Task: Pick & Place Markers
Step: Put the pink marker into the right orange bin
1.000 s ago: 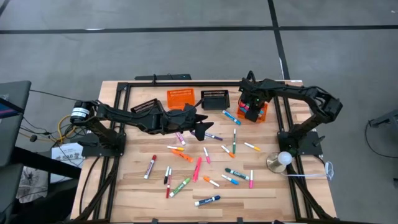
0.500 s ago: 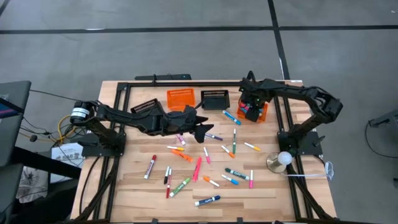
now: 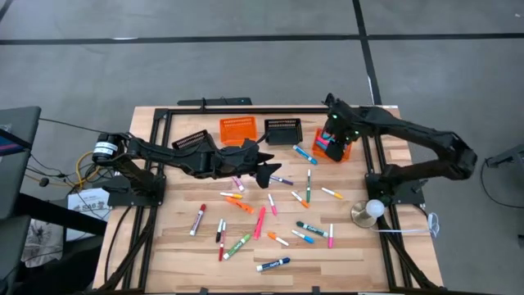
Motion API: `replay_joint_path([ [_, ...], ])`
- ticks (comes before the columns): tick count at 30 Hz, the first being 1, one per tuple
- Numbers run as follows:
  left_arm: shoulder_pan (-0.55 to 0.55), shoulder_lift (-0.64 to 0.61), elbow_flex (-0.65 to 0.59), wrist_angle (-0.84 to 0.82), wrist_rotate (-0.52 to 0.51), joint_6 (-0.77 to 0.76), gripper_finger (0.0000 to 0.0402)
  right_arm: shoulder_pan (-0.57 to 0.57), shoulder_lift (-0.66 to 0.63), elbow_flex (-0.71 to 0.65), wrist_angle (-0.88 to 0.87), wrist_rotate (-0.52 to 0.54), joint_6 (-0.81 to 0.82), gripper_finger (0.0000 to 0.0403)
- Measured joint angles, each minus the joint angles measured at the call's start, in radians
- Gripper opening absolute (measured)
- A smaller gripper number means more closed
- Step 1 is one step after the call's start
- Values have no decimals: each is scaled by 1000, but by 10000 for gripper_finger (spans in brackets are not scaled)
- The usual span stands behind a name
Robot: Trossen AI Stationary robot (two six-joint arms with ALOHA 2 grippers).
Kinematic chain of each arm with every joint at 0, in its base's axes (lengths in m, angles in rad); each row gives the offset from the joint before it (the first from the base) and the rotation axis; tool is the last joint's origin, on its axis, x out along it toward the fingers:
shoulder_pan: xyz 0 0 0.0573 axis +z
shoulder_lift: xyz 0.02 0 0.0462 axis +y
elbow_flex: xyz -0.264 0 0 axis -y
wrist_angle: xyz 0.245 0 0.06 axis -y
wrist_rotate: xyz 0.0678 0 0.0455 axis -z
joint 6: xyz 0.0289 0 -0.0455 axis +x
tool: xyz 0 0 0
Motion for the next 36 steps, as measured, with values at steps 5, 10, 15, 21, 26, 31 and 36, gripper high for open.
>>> replay_joint_path([
  [5,0,0,0,0,0,12,259,104,-110,0,0,-33,10,192],
  [10,-2,0,0,0,0,16,259,221,-180,0,11,-36,51,193],
  [15,-27,0,0,0,0,44,259,352,-228,0,40,-80,88,190],
  [21,-71,0,0,0,0,46,259,480,-305,0,140,-85,123,189],
  [26,-92,0,0,0,1,45,259,525,-404,0,133,56,168,186],
  [31,-92,0,0,0,0,41,259,553,-529,-34,142,84,219,184],
  [36,-93,0,0,0,0,41,259,586,-674,-139,198,83,319,187],
])
